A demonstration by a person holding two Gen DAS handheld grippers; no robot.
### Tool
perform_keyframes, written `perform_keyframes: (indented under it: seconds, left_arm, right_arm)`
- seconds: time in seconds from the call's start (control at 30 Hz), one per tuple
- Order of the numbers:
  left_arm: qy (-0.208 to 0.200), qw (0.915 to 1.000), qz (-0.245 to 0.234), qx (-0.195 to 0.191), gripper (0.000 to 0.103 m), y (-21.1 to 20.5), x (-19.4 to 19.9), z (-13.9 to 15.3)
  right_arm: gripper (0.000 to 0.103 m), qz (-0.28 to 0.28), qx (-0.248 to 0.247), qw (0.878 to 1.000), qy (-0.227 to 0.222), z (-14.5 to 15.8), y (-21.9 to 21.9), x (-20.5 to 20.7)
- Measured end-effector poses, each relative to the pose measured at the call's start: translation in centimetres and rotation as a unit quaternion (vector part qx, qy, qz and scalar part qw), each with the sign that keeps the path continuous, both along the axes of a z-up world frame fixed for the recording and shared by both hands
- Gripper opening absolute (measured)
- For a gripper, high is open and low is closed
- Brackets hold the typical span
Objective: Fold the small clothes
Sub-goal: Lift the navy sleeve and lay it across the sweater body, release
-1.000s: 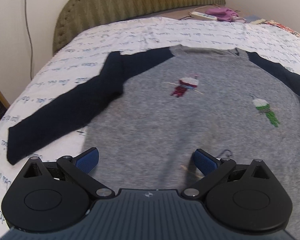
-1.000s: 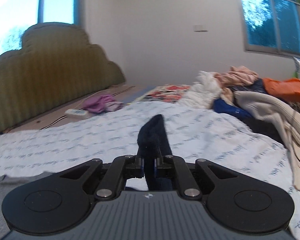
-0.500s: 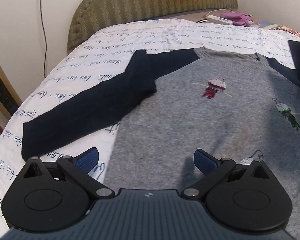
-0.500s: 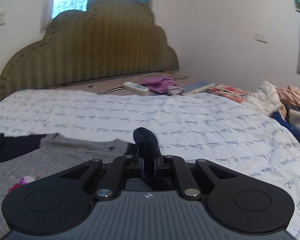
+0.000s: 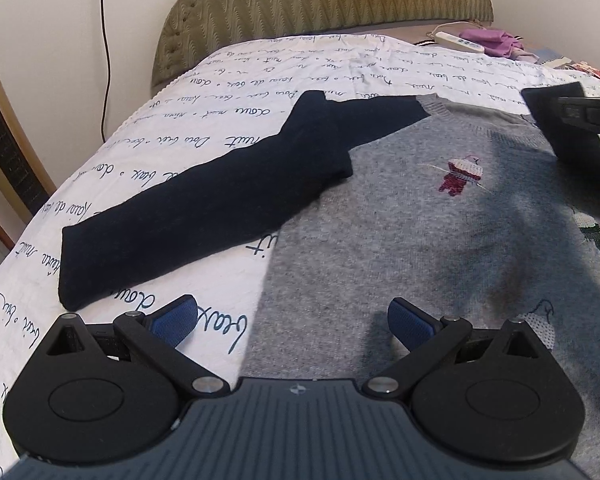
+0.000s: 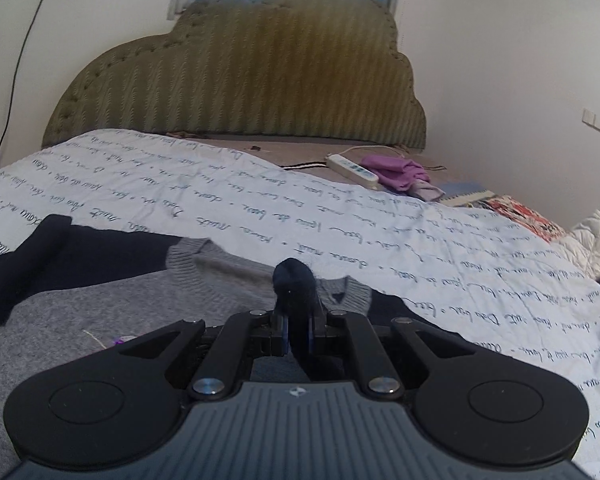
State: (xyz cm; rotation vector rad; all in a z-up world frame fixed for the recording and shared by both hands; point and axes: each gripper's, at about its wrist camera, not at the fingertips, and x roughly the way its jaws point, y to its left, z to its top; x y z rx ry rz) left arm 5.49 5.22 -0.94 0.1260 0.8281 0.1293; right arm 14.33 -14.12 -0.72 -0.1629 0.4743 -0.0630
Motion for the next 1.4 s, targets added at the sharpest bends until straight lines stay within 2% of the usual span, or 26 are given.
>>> perform_keyframes:
  seconds: [0.37,0.47,0.53,0.67,0.77,0.83,0.87,0.97,1.03,1.17,1.3,1.4]
  left_arm:
    - [0.007,0.9998,0.011,-0.018,0.102,1.6,-0.1,0.0]
    - [0.007,0.9996,0.018,-0.018,0.102,2.0,0.0,0.0]
    - [0.007,0.9995,0.024,-0.020,0.102,2.4,0.0,0.0]
    - [0.004,0.9991,0.039,-0.020,0.102,3.3,0.0,0.1]
    - [-0.001,0.9986,0.048,-0.023,0.102,4.0,-0.1,0.2]
    - [-0.001,0.9981,0.055,-0.027,0.102,4.5,0.0,0.2]
    - [-0.001,0.9978,0.059,-0.030,0.102,4.8,0.0,0.2]
    - [-0.003,0.9969,0.070,-0.035,0.102,5.6,0.0,0.1]
    - [-0.007,0.9964,0.076,-0.036,0.102,6.1,-0.1,0.2]
    - [-0.013,0.9936,0.105,-0.040,0.102,7.7,0.0,0.2]
    - [-0.028,0.9844,0.157,-0.074,0.102,10.1,0.1,0.5]
    - [-0.031,0.9771,0.186,-0.098,0.102,11.5,0.2,0.6]
  right_arm:
    - [0.008,0.046,-0.030,0.998,0.017,-1.3,6.0,3.1]
    - [0.009,0.059,-0.034,0.997,0.029,-2.0,7.2,3.6]
    - [0.012,0.068,-0.031,0.996,0.052,-2.6,7.6,4.0]
    - [0.021,0.080,0.020,0.993,0.087,-3.2,6.9,4.2]
    - [0.032,0.079,0.085,0.989,0.094,-2.8,5.3,3.4]
    - [0.045,0.085,0.125,0.983,0.106,-2.8,4.5,3.1]
    - [0.048,0.091,0.138,0.979,0.116,-3.0,4.2,3.1]
    - [0.050,0.100,0.131,0.977,0.139,-3.7,4.5,3.2]
    - [0.051,0.093,0.122,0.978,0.138,-3.5,4.6,2.8]
    - [0.051,0.104,0.153,0.976,0.112,-1.4,4.0,0.4]
    - [0.060,0.113,0.149,0.979,0.076,0.1,4.1,-2.8]
    - [0.061,0.121,0.149,0.979,0.065,0.5,4.3,-4.8]
